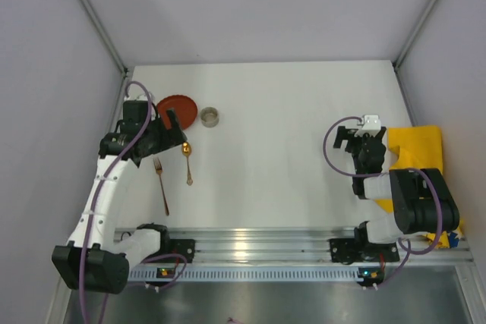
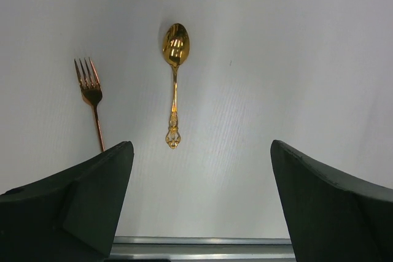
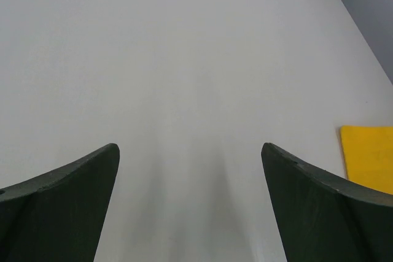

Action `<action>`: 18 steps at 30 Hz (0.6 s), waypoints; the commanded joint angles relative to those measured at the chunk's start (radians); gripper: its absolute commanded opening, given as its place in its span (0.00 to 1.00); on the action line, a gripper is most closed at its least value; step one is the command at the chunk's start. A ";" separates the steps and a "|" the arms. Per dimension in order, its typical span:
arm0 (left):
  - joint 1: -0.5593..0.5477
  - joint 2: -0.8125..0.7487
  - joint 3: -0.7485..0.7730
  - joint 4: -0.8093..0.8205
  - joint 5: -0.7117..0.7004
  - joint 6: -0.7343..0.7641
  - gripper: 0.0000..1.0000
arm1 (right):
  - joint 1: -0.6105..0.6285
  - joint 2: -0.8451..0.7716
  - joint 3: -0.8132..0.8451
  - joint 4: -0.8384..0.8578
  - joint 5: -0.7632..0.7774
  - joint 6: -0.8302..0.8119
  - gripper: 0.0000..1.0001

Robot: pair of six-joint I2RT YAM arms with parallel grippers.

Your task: Set the dinner table for one person

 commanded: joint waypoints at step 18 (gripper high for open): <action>0.005 0.014 0.044 0.001 -0.081 -0.093 0.94 | 0.119 -0.202 0.290 -0.525 0.190 -0.025 1.00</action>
